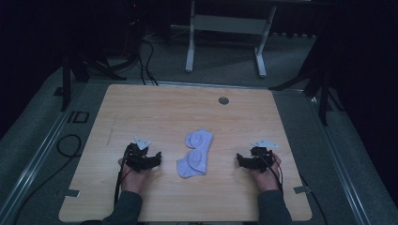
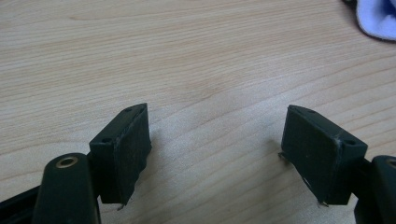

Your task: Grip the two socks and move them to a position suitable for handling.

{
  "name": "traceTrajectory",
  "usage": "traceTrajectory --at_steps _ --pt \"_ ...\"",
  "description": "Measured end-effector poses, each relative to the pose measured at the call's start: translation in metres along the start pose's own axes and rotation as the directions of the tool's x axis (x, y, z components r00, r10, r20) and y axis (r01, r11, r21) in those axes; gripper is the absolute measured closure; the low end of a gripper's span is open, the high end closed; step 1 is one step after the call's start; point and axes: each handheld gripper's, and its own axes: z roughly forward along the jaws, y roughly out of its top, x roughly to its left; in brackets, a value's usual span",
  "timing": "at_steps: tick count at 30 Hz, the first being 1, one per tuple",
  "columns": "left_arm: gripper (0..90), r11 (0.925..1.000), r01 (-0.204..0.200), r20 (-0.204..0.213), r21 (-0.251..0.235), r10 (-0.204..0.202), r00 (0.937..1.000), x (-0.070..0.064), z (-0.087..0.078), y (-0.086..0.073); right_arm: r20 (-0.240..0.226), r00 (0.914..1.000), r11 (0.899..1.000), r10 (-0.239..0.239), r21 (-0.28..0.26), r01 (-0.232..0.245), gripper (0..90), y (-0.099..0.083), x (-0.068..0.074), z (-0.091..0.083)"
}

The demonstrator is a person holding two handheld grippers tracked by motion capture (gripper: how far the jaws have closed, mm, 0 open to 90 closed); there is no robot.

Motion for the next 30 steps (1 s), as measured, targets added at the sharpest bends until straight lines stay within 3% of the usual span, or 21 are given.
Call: traceTrajectory --at_steps 13,22,30 --pt "23.7 1.0000 0.002 -0.003 0.002 -0.002 1.0000 0.000 0.000 0.000 0.000 1.0000 1.000 -0.004 0.010 0.004 18.3 0.000 0.004 -0.004" --pt "23.6 1.0000 0.003 -0.004 0.001 -0.003 1.0000 -0.001 0.000 0.000 0.027 0.9961 0.996 -0.084 0.034 0.083 41.8 0.003 0.017 -0.012" --pt "24.0 0.9998 0.009 -0.009 0.015 -0.009 0.9999 -0.004 -0.001 0.001 -0.024 0.9891 0.988 -0.145 0.050 0.146 56.2 0.008 0.032 -0.019"
